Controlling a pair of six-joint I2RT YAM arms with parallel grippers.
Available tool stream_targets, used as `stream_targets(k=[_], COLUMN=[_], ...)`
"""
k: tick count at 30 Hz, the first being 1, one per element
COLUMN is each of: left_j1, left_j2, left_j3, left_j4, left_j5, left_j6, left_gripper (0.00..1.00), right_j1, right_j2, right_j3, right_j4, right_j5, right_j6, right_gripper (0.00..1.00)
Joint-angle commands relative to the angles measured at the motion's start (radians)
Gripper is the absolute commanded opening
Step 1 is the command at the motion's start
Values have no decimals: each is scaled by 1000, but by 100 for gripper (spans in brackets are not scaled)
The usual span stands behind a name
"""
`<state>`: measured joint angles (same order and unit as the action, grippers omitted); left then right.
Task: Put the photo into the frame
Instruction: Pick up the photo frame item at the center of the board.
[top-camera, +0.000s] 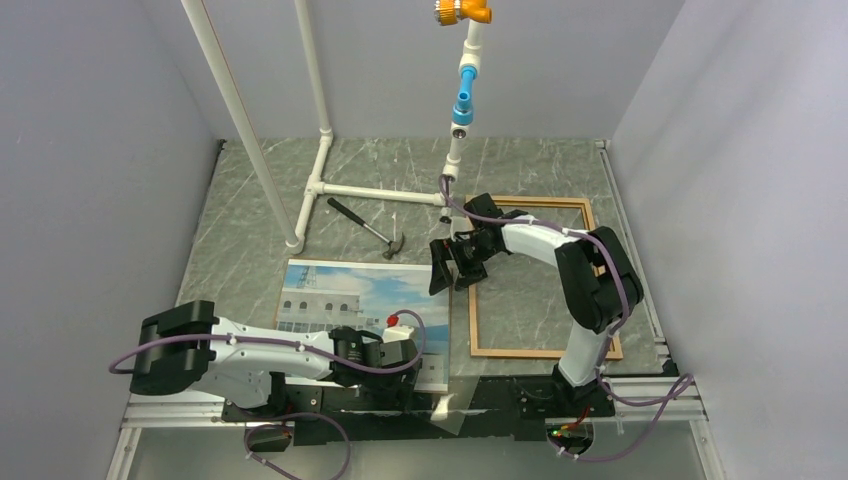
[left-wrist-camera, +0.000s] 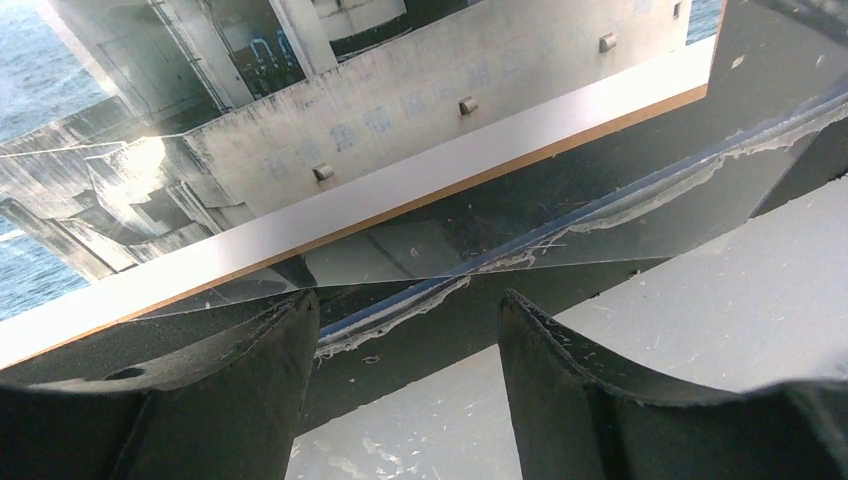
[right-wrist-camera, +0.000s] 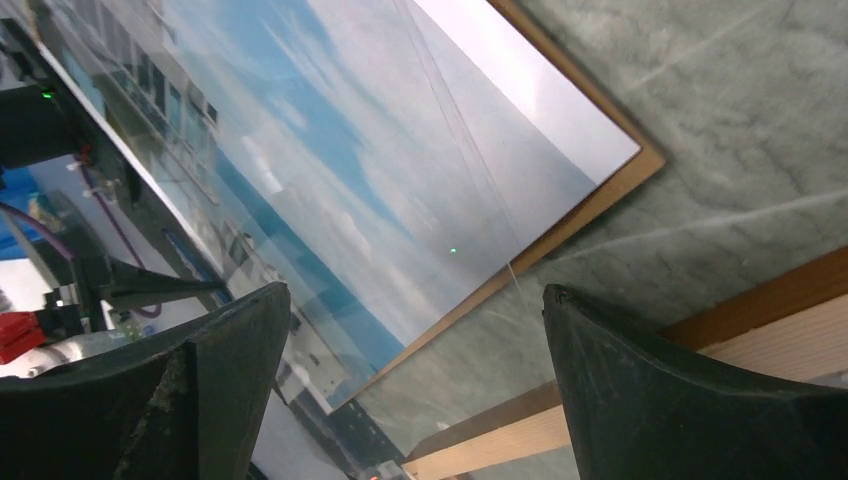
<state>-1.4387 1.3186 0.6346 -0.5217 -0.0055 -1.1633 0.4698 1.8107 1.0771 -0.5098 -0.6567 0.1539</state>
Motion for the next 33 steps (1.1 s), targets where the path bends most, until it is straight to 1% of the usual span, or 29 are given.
stream_targets(k=[1, 3, 5, 9, 12, 14, 19, 23, 26, 29, 31, 33], left_j1=[3, 3, 3, 4, 4, 3, 2, 3, 2, 2, 2, 2], left_j2=[58, 59, 60, 67, 69, 69, 60, 46, 37, 29, 22, 15], left_j3=[-38, -38, -38, -32, -29, -31, -34, -35, -37, -38, -38, -37], left_j4=[-19, -19, -18, -20, -27, -26, -33, -46, -43, -44, -45, -47], left_j5=[-65, -66, -65, -67, -69, -68, -71, -78, -81, -86, -89, -93], left_j6=[19, 19, 21, 23, 23, 24, 20, 21, 26, 26, 26, 29], left_gripper=[71, 71, 71, 71, 71, 70, 70, 70, 70, 70, 71, 71], right_j1=[31, 47, 52, 51, 51, 49, 11, -17, -25, -25, -25, -24], right_j2=[-37, -71, -104, -73, -19, 5, -12, -55, -72, -78, -72, -60], right_j3=[-35, -26, -25, -2, -1, -8, -41, -55, -51, -53, -57, -66], right_j4=[-87, -81, -60, -71, -72, -65, -18, -4, -14, -23, -30, -31], right_j5=[162, 196, 193, 132, 18, -20, -120, -216, -312, -343, -360, -358], right_j6=[20, 20, 22, 10, -2, 9, 52, 59, 36, 31, 25, 24], right_gripper=[100, 100, 100, 100, 100, 98, 86, 80, 70, 64, 58, 56])
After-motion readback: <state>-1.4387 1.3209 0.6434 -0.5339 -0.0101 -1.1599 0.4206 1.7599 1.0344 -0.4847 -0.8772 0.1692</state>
